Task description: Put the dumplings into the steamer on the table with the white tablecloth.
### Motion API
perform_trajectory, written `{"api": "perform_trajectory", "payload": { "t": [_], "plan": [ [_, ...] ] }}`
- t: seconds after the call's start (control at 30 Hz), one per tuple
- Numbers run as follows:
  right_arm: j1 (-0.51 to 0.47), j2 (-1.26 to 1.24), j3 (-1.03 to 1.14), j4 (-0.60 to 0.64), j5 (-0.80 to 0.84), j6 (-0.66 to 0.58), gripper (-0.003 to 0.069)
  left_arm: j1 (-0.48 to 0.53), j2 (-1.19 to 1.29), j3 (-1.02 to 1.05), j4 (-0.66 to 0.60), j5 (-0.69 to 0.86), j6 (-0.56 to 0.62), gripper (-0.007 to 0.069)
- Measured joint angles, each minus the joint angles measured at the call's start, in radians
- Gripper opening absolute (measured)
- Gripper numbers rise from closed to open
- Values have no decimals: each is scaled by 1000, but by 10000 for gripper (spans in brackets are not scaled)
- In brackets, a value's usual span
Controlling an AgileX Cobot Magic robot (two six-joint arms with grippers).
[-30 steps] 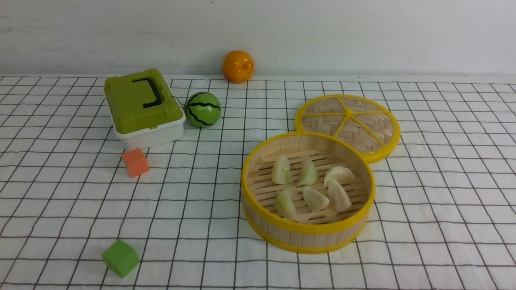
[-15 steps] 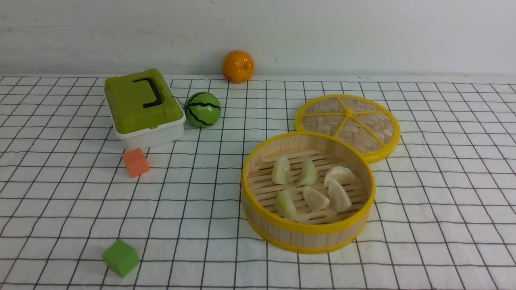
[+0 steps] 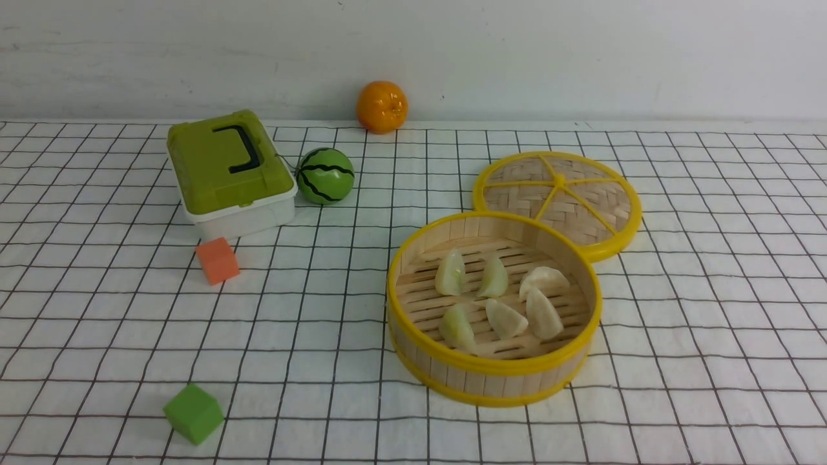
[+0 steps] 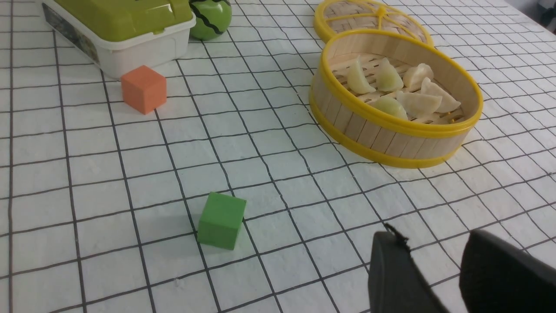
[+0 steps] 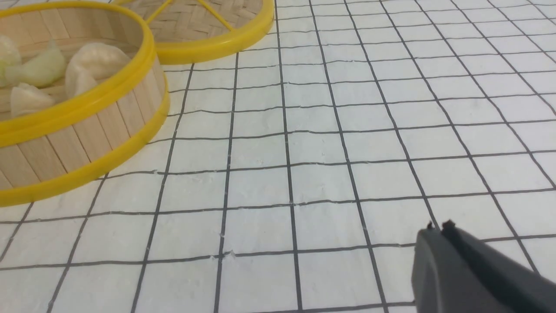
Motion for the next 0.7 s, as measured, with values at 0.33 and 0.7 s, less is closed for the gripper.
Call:
{"api": "perform_trajectory", "payload": {
  "t": [0.33, 0.7],
  "plan": [
    [0, 0, 0, 0, 1, 0, -3, 0, 0, 0, 0, 0, 0, 237],
    [0, 0, 0, 0, 1, 0, 6, 1, -2, 40, 7, -19, 0, 237]
  ]
}}
